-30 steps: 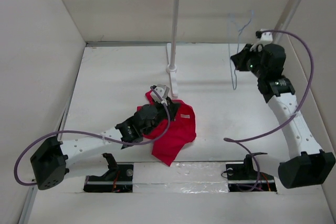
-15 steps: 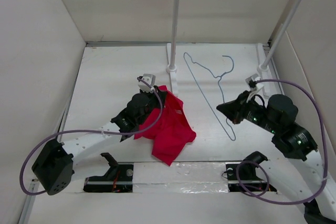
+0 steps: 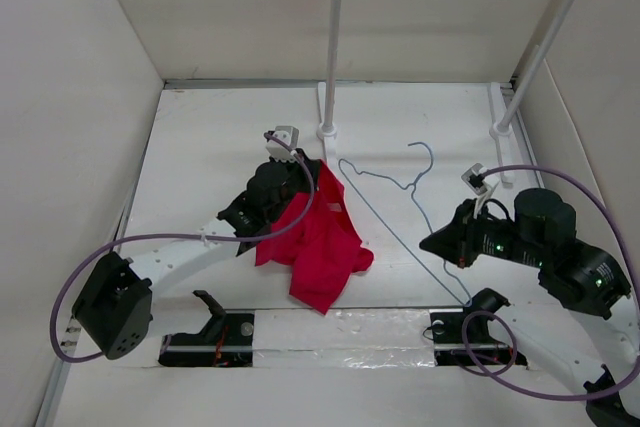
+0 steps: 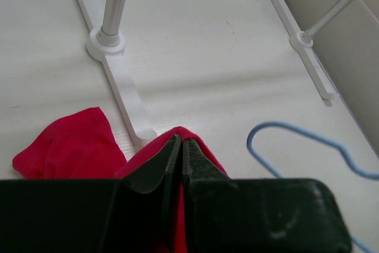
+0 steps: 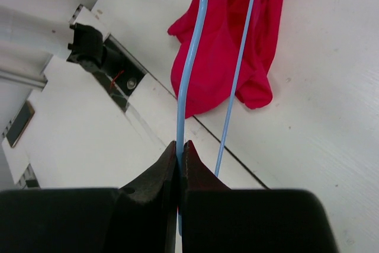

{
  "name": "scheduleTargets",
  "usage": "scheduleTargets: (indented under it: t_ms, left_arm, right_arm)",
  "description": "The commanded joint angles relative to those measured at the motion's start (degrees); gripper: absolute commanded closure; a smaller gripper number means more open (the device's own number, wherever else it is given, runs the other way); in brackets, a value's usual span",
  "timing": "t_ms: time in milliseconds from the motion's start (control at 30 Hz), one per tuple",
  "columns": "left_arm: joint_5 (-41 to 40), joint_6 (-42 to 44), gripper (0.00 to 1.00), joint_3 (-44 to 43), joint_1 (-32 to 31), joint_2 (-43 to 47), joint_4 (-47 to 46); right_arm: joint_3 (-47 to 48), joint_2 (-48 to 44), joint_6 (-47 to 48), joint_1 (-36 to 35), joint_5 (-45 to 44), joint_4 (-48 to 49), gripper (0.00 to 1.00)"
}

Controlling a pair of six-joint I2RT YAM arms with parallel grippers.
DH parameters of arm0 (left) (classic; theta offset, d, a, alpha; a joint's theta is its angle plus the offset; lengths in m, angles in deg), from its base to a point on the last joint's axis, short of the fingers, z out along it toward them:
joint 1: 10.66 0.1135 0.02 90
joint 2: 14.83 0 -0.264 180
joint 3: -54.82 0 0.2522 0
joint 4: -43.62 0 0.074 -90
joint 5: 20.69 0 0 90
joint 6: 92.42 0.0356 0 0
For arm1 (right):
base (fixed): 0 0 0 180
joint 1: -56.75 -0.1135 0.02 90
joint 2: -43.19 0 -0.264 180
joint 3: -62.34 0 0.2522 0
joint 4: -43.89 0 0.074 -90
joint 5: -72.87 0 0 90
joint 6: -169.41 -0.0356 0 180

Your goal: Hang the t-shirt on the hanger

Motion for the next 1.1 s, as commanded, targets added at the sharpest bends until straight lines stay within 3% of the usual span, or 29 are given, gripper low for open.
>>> scheduleTargets:
  t_ms: [0,700,900,1067]
  left_arm:
    - [0.4,-0.8,1.00,-2.7,0.1,0.2,-2.7]
    - [3.6,-2.1,1.00,0.0,0.1,4.8,-3.7]
    - [3.8,-2.7,1.00,1.5,-0.8,8.4,-2.9]
    - [5.3,-3.1,1.00,2.4,-2.3,10.8,-2.6]
  right_arm:
    - [0.6,-0.4,-0.2,-0.6,5.0,-1.5,1.00]
    - [-7.7,1.6,-1.0,-0.6,6.7,11.5,1.00]
    - [-11.5,3.7,-3.1,-1.4,6.8,21.2,1.00]
    - [-15.3,7.0,-5.4,-4.4,5.1,34.7,1.00]
